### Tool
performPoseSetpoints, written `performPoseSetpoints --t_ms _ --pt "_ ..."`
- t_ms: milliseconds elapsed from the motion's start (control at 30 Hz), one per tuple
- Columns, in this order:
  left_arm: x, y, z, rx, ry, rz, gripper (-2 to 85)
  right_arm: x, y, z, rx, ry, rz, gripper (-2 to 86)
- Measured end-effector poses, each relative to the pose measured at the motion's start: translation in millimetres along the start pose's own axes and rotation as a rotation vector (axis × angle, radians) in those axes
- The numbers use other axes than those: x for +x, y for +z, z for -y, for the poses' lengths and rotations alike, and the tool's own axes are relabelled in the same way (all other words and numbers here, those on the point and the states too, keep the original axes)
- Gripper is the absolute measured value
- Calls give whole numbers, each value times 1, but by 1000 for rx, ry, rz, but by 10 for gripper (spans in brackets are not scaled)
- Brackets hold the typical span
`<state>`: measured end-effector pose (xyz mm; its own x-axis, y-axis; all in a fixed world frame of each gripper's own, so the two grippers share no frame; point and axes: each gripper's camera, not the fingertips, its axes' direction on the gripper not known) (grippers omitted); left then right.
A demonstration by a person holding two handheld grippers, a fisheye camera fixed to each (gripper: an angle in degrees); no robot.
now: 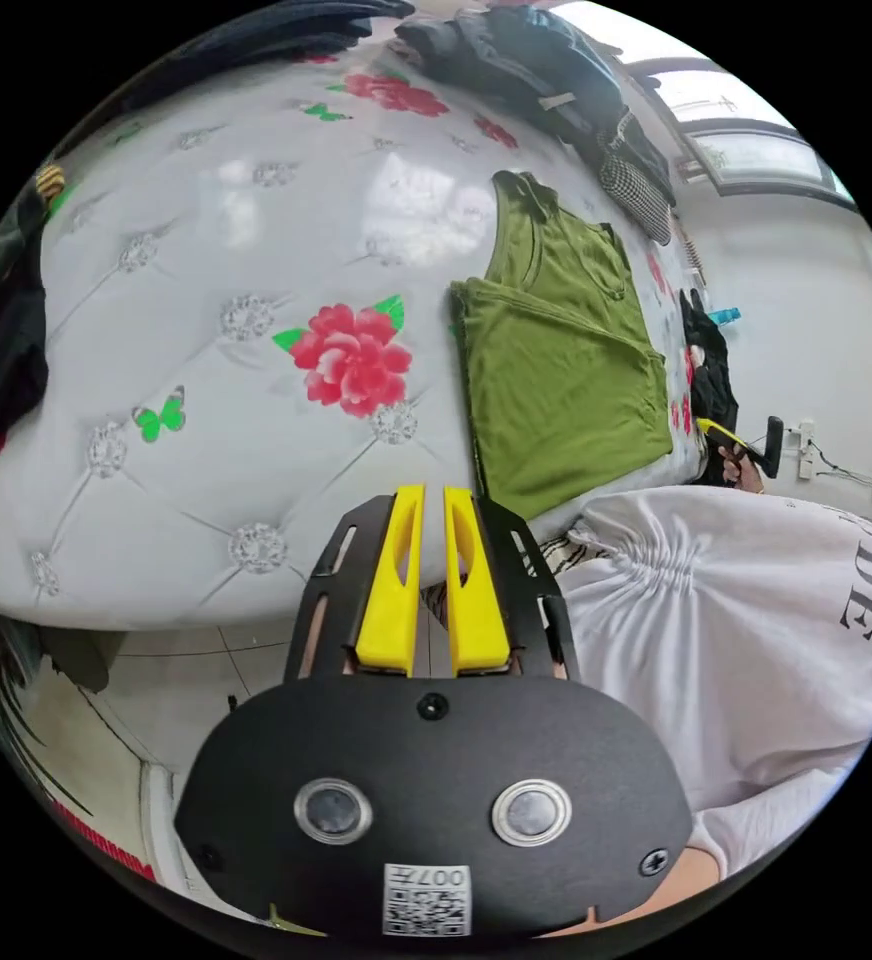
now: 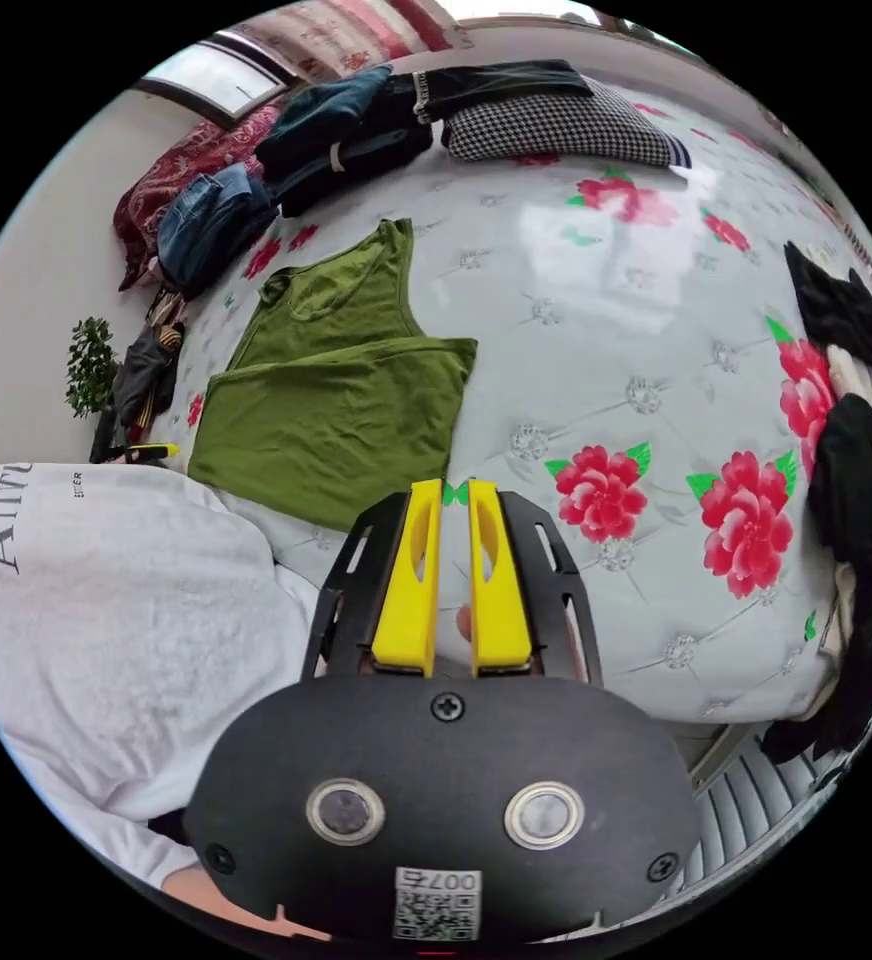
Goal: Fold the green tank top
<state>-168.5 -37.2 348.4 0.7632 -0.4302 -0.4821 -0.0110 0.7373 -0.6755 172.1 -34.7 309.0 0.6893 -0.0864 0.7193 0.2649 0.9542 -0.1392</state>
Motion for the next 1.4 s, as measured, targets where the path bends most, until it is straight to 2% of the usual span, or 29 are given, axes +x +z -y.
performPoseSetpoints --t_ms 200,367,567,667,800,967,1067,1267,1400 --pt "58 21 77 53 254 -61 39 -89 50 91 94 -283 86 30" --pt "106 83 132 -58 429 -55 44 -147 129 134 11 -438 109 24" --pt "95 116 147 -136 449 1 8 -182 173 128 -77 -615 19 3" --pt "81 118 146 -128 439 -9 -6 -193 183 116 -132 -693 37 0" --pt "70 120 147 -128 429 -22 -9 -195 193 115 -203 -709 88 2" --pt "55 123 148 -122 413 -37 -9 -167 176 132 -102 -582 53 8" --pt "48 123 148 -120 415 -43 -9 -147 182 136 -128 -527 -13 12" --pt "34 123 150 -129 412 -42 -9 -153 211 120 -206 -654 -168 10" --pt "26 123 151 -128 401 -51 -9 -153 215 121 -197 -655 -185 3"
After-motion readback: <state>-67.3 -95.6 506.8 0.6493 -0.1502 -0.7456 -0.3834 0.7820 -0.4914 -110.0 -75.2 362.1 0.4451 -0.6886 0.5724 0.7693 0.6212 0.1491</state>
